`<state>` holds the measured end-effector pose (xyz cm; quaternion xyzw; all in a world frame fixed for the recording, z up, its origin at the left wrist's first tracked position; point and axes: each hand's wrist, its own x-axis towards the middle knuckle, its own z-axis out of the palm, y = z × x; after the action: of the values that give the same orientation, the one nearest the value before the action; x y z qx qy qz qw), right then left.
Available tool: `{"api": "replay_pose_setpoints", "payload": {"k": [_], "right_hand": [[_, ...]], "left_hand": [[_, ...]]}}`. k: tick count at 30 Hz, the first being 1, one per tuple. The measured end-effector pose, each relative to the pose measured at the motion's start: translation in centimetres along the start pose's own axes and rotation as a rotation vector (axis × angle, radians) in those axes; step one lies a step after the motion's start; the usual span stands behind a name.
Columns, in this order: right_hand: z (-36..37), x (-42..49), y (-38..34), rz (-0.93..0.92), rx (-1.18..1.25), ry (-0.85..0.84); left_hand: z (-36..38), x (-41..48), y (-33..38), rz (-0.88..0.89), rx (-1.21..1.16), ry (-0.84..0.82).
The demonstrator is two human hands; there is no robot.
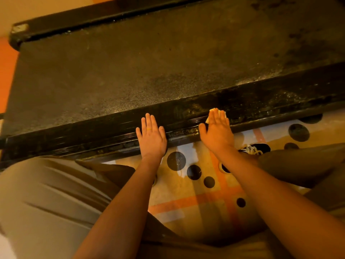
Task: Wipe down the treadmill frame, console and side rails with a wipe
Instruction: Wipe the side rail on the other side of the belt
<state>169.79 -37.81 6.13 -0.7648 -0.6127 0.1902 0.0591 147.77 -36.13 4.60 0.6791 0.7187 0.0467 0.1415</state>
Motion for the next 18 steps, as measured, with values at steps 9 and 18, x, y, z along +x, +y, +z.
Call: {"api": "replay_pose_setpoints", "payload": {"k": [9,18], "right_hand": [[-0.8,0.8,2.8,-0.068,-0.037,0.035],[-0.9,0.7,2.9,0.021,-0.014,0.02]], "left_hand": [[0.2,0.0,0.0,-0.01,-0.007,0.012],[0.3,0.0,-0.1,0.003,-0.013,0.024]]}}
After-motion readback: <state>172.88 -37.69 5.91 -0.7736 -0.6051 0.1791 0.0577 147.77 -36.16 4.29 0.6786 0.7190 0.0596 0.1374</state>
